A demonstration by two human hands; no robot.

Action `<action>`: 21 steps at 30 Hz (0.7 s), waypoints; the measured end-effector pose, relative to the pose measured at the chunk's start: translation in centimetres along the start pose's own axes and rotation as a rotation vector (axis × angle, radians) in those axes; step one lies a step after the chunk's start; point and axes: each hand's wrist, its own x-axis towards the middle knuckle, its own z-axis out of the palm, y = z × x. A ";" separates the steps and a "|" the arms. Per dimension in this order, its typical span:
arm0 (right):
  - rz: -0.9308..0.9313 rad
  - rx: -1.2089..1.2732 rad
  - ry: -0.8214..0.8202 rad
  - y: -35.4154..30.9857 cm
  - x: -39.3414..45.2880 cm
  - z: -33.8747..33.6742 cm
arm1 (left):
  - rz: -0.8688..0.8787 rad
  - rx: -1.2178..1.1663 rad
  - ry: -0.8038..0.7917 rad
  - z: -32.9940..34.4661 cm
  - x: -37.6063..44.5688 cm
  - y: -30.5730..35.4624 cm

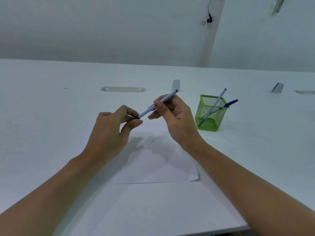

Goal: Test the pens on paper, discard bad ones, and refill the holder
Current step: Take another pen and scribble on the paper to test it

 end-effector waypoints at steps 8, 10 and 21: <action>-0.268 -0.231 0.281 -1.8 1.4 -2.8 | -0.011 0.089 -0.142 -0.3 -0.3 0.1; -0.393 -0.415 0.417 -2.8 1.7 -4.6 | 0.020 0.090 -0.185 -0.2 -0.5 0.3; -0.145 -1.054 0.744 -1.2 2.8 -13.6 | 0.163 0.145 -0.475 0.6 -0.6 -1.1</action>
